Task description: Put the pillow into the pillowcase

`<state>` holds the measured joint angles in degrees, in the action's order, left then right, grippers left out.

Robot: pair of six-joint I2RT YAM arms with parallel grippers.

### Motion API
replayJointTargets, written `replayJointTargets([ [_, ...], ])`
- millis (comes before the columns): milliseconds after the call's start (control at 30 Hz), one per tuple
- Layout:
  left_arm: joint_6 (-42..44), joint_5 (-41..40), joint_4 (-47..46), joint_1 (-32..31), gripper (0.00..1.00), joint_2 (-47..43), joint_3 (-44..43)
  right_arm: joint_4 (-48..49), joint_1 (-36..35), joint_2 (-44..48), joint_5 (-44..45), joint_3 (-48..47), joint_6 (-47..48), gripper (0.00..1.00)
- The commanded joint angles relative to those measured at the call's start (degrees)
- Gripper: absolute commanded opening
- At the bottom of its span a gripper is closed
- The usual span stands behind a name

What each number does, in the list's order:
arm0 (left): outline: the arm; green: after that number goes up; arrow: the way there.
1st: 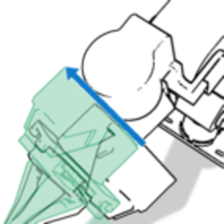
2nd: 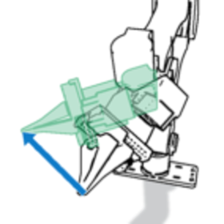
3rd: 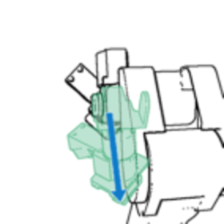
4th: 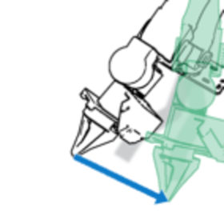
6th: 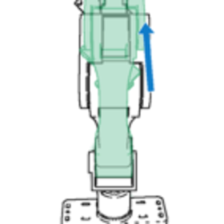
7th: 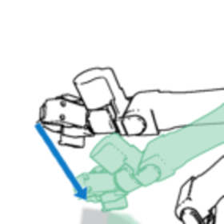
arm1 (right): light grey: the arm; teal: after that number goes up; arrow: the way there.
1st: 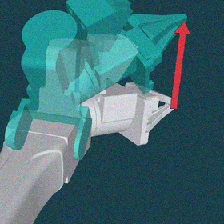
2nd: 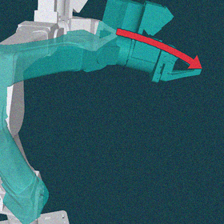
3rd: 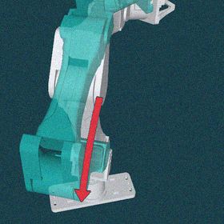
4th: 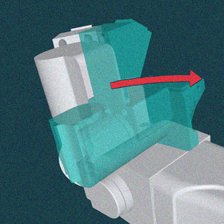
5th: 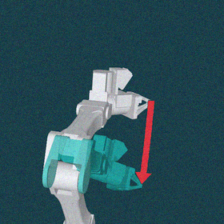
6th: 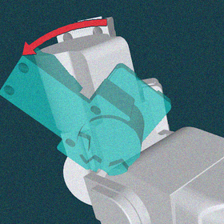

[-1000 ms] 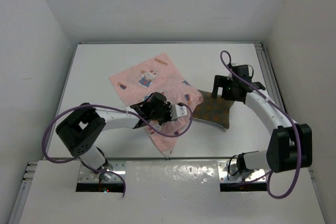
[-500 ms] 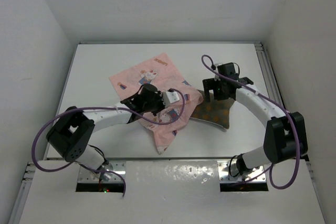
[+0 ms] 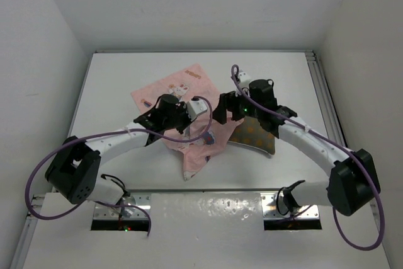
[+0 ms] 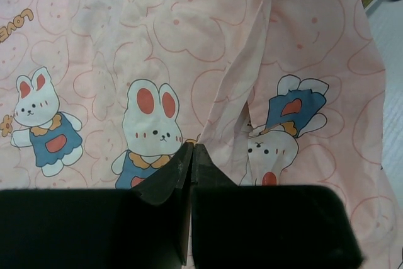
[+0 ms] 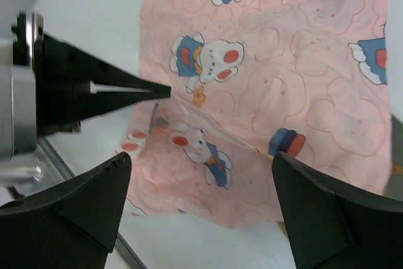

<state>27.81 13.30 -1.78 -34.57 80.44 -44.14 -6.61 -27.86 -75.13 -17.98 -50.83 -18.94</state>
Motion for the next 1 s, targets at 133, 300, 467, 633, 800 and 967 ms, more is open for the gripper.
replayJointTargets([
  [133, -1.3, 2.3, -2.1, 0.8, 0.00, -2.7, 1.1, 14.8, -0.9, -3.6, 8.7, 6.1, -31.0, 0.88],
  [300, -0.9, 2.5, -3.0, 1.6, 0.00, -2.9, 1.4, 11.7, -1.1, -5.4, 11.1, 5.0, -41.3, 0.90],
  [467, -0.6, 2.9, -3.3, 1.9, 0.00, -3.4, 2.2, 1.6, -3.1, -4.2, 18.9, 1.3, -42.7, 0.90],
  [633, -0.7, 2.8, -3.8, 2.1, 0.00, -3.4, 2.4, -0.6, -5.1, -3.8, 21.8, 0.6, -43.4, 0.90],
  [800, -0.2, 3.7, -5.1, 2.3, 0.00, -3.1, 2.4, 5.7, -5.1, -6.9, 20.9, 3.5, -46.4, 0.90],
  [967, 0.3, 4.3, -5.3, 2.2, 0.00, -3.7, 3.2, 9.8, -4.9, -13.7, 20.7, -0.8, -47.2, 0.88],
])
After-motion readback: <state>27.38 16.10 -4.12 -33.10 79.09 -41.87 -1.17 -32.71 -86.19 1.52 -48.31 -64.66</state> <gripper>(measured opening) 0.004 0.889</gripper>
